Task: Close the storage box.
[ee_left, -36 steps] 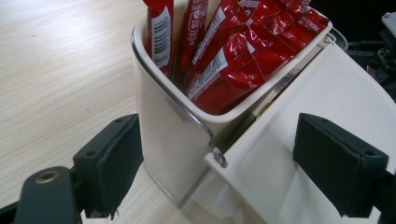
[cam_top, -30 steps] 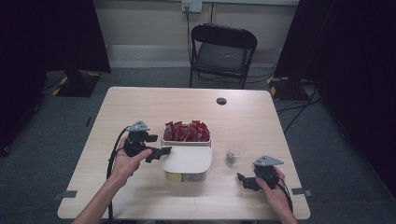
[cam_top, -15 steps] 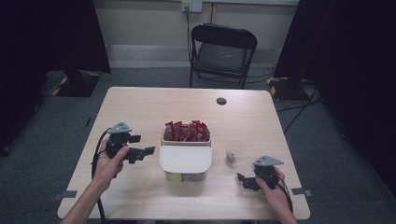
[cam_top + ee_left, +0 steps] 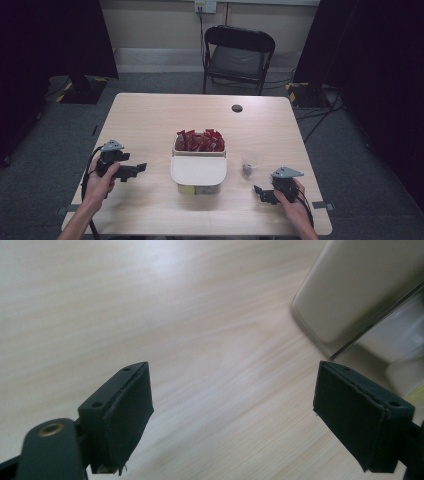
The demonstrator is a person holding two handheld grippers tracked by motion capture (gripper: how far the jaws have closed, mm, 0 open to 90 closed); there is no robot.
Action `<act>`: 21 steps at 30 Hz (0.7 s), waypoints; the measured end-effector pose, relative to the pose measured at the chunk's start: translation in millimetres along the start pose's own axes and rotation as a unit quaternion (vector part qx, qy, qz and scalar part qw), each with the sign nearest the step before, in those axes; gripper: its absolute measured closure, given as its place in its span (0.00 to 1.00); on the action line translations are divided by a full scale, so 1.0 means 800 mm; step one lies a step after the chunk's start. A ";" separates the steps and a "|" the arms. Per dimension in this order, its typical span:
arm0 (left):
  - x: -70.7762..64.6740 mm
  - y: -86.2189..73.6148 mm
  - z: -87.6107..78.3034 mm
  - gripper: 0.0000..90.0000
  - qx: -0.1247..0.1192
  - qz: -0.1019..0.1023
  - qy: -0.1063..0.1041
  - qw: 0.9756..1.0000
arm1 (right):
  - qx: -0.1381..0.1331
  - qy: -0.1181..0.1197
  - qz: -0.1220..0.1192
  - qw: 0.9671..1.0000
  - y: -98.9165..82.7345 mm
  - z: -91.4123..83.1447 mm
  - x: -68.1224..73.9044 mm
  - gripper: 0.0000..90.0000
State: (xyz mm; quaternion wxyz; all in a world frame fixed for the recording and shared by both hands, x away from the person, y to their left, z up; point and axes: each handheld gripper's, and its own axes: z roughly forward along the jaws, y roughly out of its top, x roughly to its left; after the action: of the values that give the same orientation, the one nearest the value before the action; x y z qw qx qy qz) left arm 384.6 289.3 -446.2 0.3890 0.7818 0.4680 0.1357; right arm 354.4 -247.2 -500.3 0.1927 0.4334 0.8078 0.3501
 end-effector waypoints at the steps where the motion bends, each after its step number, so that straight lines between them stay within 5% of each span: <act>1: 0.003 -0.004 0.003 0.17 0.007 0.001 0.003 1.000 | 0.000 0.000 0.000 1.000 0.000 0.000 0.000 0.15; 9: 0.004 -0.031 0.026 0.17 0.031 0.024 0.055 0.998 | -0.001 0.000 -0.001 1.000 0.000 0.000 0.000 0.15; 15: -0.001 -0.041 0.042 0.18 0.044 0.042 0.058 0.996 | -0.001 0.000 0.000 1.000 0.000 0.000 0.000 0.15; 21: -0.002 -0.050 0.051 0.11 0.009 0.044 0.064 0.997 | -0.001 0.000 -0.001 1.000 0.000 0.000 0.000 0.15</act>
State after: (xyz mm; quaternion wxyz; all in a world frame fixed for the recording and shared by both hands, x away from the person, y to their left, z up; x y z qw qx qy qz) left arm 382.4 278.5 -502.5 0.3448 0.7949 0.4582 0.1982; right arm 354.4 -247.3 -500.4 0.1936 0.4325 0.8080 0.3503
